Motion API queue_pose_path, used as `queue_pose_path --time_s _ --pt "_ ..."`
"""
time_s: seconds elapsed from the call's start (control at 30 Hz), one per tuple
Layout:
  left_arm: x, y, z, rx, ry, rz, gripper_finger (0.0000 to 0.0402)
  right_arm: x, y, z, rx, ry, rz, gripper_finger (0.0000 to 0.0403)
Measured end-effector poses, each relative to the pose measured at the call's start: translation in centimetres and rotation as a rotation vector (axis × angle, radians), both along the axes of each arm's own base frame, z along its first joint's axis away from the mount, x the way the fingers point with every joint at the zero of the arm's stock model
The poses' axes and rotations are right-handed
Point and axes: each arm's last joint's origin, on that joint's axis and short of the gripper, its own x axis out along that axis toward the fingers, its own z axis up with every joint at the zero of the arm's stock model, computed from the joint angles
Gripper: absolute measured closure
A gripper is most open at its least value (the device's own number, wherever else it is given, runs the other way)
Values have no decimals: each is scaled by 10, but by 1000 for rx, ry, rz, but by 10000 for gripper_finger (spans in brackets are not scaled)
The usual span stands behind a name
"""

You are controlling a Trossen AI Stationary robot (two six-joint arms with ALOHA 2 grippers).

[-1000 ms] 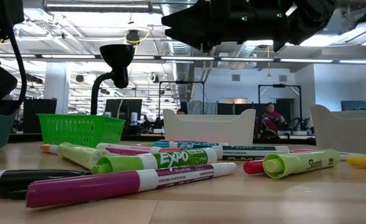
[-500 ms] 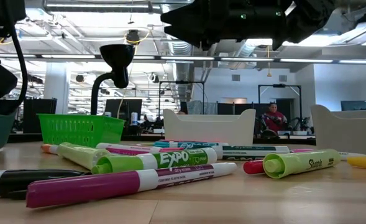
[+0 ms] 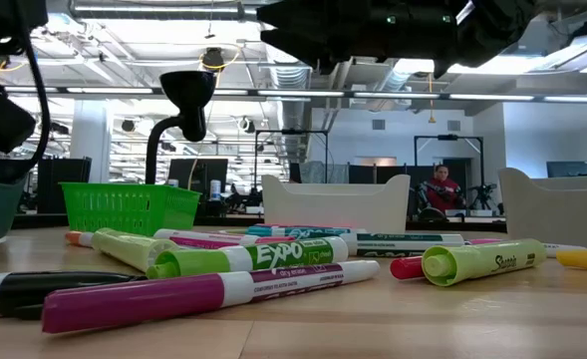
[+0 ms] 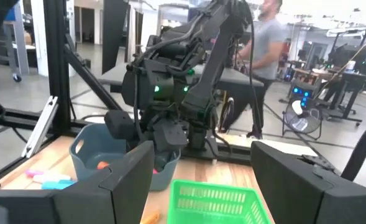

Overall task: Pick & Place Markers
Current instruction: Put the big light green highlighter pen into the blue bin

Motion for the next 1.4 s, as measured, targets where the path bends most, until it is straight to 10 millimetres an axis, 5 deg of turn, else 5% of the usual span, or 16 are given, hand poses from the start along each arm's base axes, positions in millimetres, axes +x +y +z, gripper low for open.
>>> queue_pose_path --time_s 0.5,0.7,0.87,1.13,1.4 --pt "42 -14 79 -25 -350 73 229 8 0 12 -1 -3 0 143" --pt "60 -17 93 2 -587 141 239 8 -1 12 -2 2 -3 143" --pt "75 -18 78 91 -587 47 240 9 -2 11 -2 10 -8 143" --pt "116 -34 36 343 -741 -520 240 9 -5 7 -4 53 -14 143" --pt "132 -42 1 426 -707 -754 241 8 2 4 -6 86 2 143"
